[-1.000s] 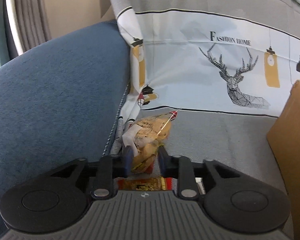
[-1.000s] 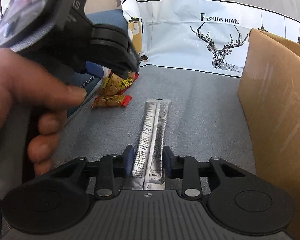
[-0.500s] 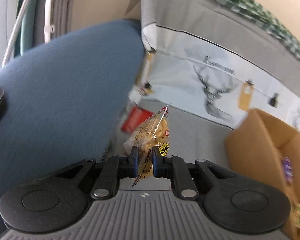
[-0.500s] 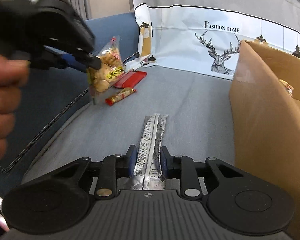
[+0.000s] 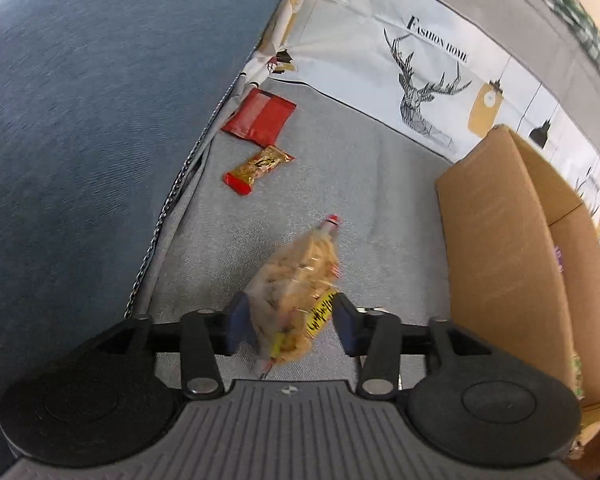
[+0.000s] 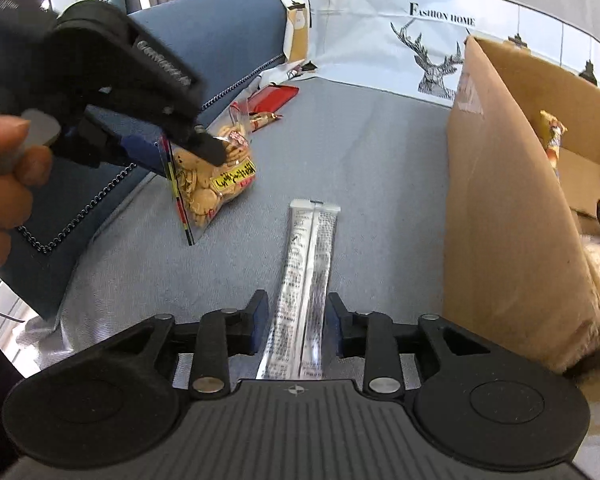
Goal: Organize snacks
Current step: 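Close right gripper on the silver stick pack while left gripper grasps the cookie bag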
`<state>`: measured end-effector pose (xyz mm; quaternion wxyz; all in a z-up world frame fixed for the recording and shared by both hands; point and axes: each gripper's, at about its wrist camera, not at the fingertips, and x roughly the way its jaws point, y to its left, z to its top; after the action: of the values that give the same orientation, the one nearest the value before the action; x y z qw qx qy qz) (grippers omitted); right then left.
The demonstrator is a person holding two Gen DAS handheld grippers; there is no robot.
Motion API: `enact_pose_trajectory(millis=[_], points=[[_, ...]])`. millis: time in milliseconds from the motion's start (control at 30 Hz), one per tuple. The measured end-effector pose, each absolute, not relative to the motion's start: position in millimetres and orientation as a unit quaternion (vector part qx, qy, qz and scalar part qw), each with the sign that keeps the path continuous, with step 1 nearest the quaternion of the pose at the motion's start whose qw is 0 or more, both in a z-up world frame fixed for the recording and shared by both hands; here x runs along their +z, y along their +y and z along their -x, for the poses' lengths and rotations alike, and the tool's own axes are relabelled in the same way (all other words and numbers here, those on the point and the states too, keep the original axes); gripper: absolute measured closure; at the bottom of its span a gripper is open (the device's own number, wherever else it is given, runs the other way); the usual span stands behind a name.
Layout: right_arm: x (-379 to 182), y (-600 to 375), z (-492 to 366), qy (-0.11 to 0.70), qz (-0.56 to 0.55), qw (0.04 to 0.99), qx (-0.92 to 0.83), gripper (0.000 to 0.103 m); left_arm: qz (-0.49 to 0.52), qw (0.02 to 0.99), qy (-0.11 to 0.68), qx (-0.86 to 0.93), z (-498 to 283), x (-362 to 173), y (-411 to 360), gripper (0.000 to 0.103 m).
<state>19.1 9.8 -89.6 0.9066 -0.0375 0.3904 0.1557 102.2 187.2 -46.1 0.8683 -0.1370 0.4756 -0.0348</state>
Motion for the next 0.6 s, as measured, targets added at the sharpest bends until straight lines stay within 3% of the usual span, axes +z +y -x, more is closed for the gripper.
enact_pose_trajectory(millis=[67, 600], points=[[-91.1, 9.8, -20.6, 0.385, 0.037, 0.909, 0.154, 0.060, 0.130, 0.866, 0.482, -0.034, -106.1, -48.9, 181.2, 0.038], [-104.1, 12.0, -44.2, 0.398, 0.022, 0.905, 0.149, 0.058, 0.079, 0.852, 0.516, -0.035, -124.1, -70.2, 149.9, 0.036]])
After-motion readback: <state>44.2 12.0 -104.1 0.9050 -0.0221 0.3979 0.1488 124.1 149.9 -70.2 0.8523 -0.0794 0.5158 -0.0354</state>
